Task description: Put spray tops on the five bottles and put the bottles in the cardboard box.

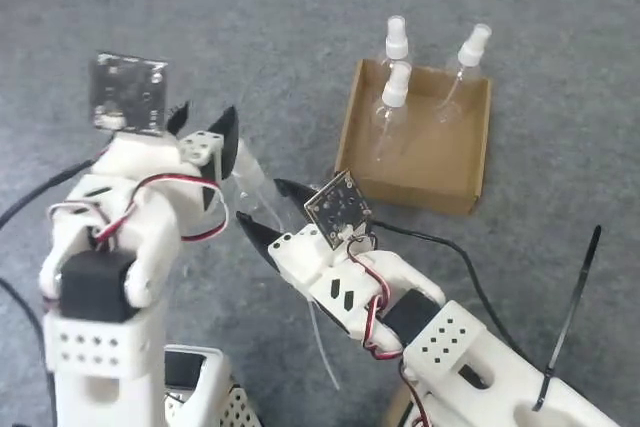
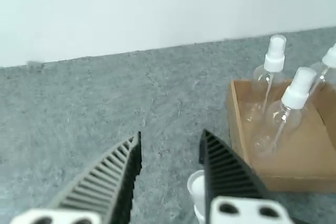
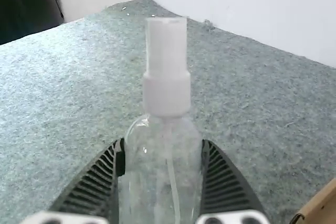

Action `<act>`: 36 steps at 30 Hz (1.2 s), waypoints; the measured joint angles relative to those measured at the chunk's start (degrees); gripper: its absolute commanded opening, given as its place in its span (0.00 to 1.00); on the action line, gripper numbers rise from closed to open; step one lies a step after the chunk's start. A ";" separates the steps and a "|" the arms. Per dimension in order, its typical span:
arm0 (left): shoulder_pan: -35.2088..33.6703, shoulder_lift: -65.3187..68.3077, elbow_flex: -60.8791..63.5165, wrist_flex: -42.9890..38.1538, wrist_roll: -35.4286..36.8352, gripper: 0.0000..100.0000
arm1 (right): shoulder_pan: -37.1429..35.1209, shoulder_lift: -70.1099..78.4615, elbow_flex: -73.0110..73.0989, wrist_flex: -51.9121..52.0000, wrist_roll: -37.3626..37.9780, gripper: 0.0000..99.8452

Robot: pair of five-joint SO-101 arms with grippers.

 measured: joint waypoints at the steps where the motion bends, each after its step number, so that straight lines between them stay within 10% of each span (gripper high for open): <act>1: -0.70 -0.79 -0.18 0.26 0.70 0.20 | 0.00 0.00 0.00 0.00 0.00 0.01; 20: -1.93 -28.13 33.93 -8.97 2.20 0.23 | 17.23 4.22 -26.73 18.20 0.00 0.01; 36: 7.56 -40.44 48.26 -12.48 0.97 0.26 | 8.26 30.15 -50.20 30.24 0.00 0.01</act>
